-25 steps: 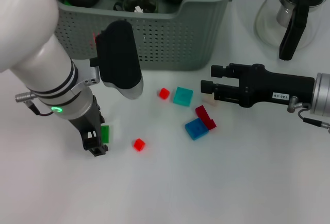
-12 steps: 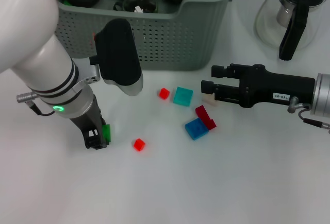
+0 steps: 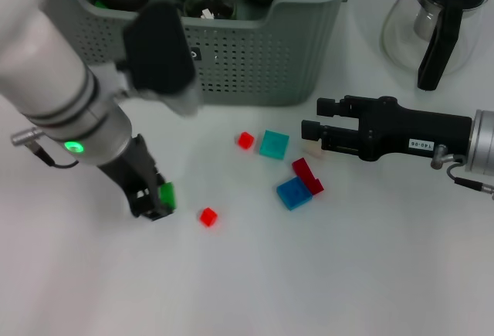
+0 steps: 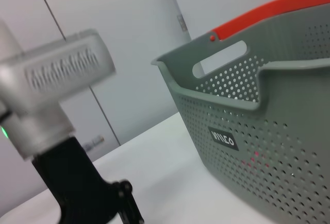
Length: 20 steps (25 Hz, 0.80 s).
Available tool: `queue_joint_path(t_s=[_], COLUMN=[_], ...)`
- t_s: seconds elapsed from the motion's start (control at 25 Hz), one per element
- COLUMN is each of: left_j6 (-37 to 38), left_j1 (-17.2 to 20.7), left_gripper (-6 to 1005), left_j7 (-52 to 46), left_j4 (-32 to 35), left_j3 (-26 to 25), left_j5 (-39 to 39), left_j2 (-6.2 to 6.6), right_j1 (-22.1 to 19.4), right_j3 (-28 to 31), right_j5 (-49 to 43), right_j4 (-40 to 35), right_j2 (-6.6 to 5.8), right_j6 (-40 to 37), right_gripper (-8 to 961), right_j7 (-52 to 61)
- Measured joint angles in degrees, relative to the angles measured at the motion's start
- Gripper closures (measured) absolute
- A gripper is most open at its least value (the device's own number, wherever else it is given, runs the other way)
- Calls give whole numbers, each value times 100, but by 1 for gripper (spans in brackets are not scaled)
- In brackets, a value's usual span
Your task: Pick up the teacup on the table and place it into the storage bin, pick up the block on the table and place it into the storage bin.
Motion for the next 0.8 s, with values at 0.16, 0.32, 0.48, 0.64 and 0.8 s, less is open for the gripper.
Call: queue_joint_path(t_s=[0.16,0.32,0.48,0.64,0.8], left_j6=[627,1244,1528,1421,803], left_j1=[-215,-579,-853,-1045,-1207], left_gripper=[585,579,572,565,559], left_j7=[531,971,960,815,649], left_j4=[-115,-896,-1880,-3082,-3882], left_j3=[-1512,-3285,-4438,-5266,-5603], left_j5=[-975,-2043,-3198,-4471,-5458], left_j2=[10,102,368,723,985], right_j1=[8,1,-4,5,3], right_j3=[8,16,14,14,-9], right_j5=[0,1,0,0,0], right_j4=[0,0,0,0,0], right_j2=[-4,-12,-9,-7,3], right_j6=[-1,-3,-3,-22,-5], right_gripper=[311,311,311,310,310], right_j7=[6,14,21,26,21])
